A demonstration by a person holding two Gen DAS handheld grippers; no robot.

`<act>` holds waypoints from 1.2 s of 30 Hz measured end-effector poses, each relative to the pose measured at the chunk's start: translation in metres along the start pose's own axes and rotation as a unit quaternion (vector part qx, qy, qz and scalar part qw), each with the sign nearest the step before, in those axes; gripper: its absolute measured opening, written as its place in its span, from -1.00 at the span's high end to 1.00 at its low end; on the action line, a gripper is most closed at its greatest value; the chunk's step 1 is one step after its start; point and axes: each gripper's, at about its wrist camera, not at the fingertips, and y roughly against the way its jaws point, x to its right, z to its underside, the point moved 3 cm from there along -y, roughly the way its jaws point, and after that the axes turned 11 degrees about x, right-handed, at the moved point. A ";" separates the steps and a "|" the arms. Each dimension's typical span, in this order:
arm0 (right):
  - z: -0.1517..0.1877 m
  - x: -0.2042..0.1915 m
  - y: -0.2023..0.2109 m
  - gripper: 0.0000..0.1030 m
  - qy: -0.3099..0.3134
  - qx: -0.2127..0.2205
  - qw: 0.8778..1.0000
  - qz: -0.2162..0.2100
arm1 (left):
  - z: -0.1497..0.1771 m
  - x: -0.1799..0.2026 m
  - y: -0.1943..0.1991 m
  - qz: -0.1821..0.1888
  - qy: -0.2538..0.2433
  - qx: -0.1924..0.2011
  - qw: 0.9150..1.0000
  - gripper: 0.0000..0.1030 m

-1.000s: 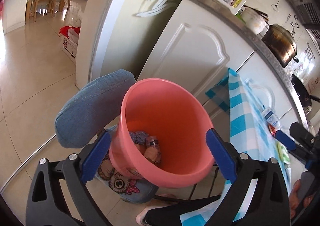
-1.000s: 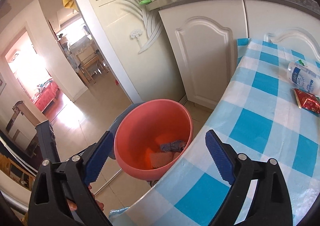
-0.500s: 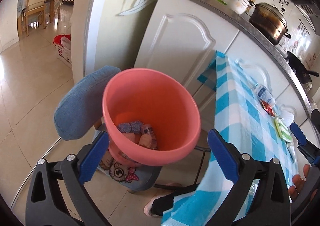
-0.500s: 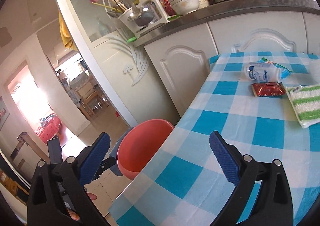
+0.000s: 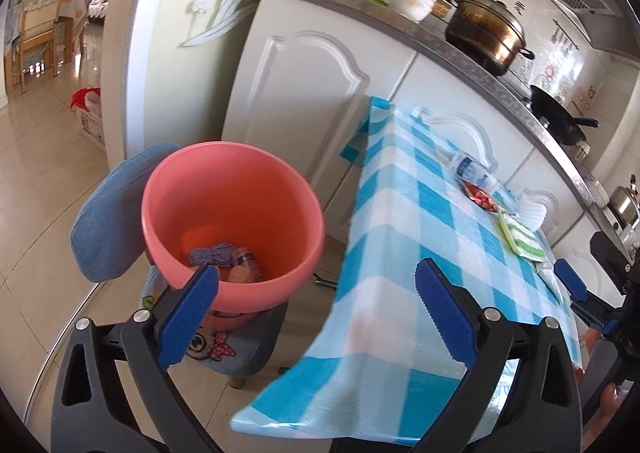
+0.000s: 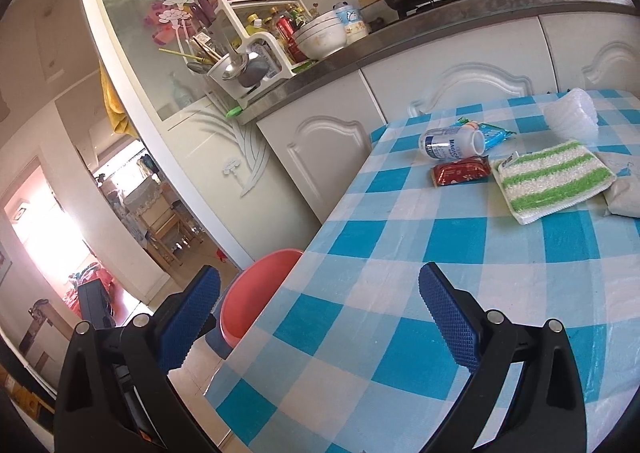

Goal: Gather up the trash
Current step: 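Move both open tools from the bucket back over the table items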

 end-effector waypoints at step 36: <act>-0.013 0.133 0.073 -0.91 -0.113 0.054 0.992 0.021 | 0.026 0.164 -0.031 0.093 -0.111 -0.087 0.986 -0.92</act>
